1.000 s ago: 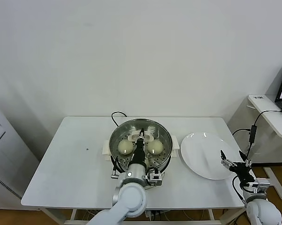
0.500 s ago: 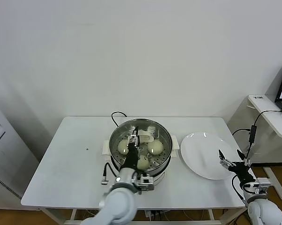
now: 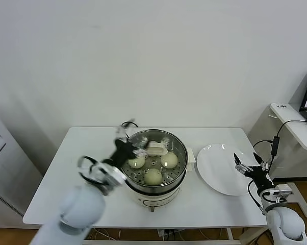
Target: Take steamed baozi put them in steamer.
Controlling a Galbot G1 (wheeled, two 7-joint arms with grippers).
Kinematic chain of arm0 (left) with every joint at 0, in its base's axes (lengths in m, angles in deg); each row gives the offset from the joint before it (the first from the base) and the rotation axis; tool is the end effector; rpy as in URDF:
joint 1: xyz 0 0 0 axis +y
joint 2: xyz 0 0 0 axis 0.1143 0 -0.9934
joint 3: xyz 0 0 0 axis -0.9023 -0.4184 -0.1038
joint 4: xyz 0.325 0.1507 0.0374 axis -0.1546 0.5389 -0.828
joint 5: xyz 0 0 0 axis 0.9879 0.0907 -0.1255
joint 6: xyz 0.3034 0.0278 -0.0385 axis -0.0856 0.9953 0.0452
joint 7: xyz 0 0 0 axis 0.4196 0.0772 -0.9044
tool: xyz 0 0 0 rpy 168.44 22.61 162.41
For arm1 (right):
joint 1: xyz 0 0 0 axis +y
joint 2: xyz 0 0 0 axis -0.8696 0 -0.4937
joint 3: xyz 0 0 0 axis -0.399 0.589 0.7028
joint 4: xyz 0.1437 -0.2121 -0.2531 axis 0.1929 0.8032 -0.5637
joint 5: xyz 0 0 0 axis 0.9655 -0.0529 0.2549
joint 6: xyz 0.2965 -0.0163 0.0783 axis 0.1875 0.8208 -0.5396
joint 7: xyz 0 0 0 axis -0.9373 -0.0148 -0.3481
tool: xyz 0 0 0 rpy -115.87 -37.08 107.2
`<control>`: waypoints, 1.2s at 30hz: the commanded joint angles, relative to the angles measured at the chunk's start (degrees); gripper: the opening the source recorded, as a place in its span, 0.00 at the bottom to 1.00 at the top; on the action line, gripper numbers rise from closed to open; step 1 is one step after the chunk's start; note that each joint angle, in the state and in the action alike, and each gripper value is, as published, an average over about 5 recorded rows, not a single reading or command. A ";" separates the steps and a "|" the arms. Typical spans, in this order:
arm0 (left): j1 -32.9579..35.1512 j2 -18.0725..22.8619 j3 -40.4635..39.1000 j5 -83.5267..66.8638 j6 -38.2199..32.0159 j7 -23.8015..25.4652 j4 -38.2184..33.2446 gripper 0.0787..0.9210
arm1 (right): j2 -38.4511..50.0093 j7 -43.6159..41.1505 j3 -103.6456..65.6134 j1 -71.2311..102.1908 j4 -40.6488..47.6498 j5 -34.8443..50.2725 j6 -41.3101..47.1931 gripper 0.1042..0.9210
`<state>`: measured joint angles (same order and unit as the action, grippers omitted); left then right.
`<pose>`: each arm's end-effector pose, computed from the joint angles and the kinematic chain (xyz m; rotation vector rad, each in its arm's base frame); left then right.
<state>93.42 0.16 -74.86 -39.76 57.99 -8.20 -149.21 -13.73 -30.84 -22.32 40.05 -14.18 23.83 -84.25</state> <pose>0.2434 -0.0069 -0.1895 0.6002 2.7327 1.0337 0.2361 -0.2142 -0.3474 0.0368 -3.1024 -0.0537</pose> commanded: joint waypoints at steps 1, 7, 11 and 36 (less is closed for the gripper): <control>6.20 -7.96 24.62 -51.79 -4.09 -12.44 11.42 0.88 | 1.70 1.94 1.93 -1.61 -1.05 -0.40 1.22 0.88; 8.72 -9.73 23.16 -50.87 -11.30 -11.34 24.49 0.88 | 1.39 4.69 2.67 -1.61 -1.26 -1.38 3.18 0.88; 8.61 -10.23 20.25 -48.74 -13.22 -10.72 29.86 0.88 | 1.93 6.21 3.76 -1.47 -1.60 -1.63 4.25 0.88; 8.11 -8.57 18.07 -50.73 -10.28 -9.33 33.92 0.88 | 2.28 7.66 5.96 -0.50 -1.64 -2.66 7.42 0.88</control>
<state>101.20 -8.17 -57.18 -88.33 47.88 -17.51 -117.02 -11.67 -23.63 -16.82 39.54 -15.85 21.84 -78.06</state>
